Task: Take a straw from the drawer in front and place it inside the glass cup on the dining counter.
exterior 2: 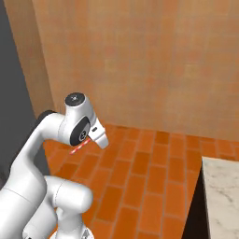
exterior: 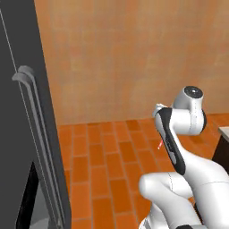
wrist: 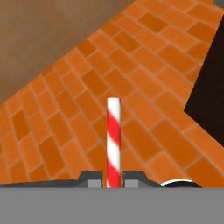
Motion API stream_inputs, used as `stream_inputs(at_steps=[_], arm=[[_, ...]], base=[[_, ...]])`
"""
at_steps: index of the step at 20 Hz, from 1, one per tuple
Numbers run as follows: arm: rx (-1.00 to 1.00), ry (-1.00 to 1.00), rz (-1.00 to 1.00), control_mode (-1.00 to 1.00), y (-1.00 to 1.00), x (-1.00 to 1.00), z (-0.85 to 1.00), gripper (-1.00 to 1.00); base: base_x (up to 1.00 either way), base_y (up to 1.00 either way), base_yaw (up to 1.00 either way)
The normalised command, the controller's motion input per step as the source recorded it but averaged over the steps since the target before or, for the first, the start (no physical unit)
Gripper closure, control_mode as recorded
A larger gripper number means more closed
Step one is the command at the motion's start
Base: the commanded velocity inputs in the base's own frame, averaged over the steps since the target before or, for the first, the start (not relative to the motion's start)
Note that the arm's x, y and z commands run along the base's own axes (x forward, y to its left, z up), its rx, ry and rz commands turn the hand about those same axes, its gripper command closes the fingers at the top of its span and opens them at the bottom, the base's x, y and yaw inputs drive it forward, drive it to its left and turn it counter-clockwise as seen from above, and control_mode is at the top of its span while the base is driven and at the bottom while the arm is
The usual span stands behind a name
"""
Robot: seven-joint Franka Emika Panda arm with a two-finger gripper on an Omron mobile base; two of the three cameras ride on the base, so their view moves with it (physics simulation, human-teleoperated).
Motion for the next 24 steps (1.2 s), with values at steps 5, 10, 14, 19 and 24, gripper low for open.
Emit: stream_inputs(at_steps=[5, 10, 14, 19, 24], arm=[[0.00, 0.00, 0.00, 1.00, 0.00, 0.00, 0.00, 1.00], [0.00, 0.00, 0.00, 1.00, 0.00, 0.00, 0.00, 1.00], [0.00, 0.00, 0.00, 1.00, 0.00, 0.00, 0.00, 1.00], [0.00, 0.00, 0.00, 1.00, 0.00, 0.00, 0.00, 1.00], [0.00, 0.00, 0.00, 1.00, 0.00, 0.00, 0.00, 1.00]], base=[[1.00, 0.06, -0.27], [1.00, 0.10, -0.34], [1.00, 0.17, -0.43], [0.97, 0.12, -0.52], [0.75, 0.02, -0.61]])
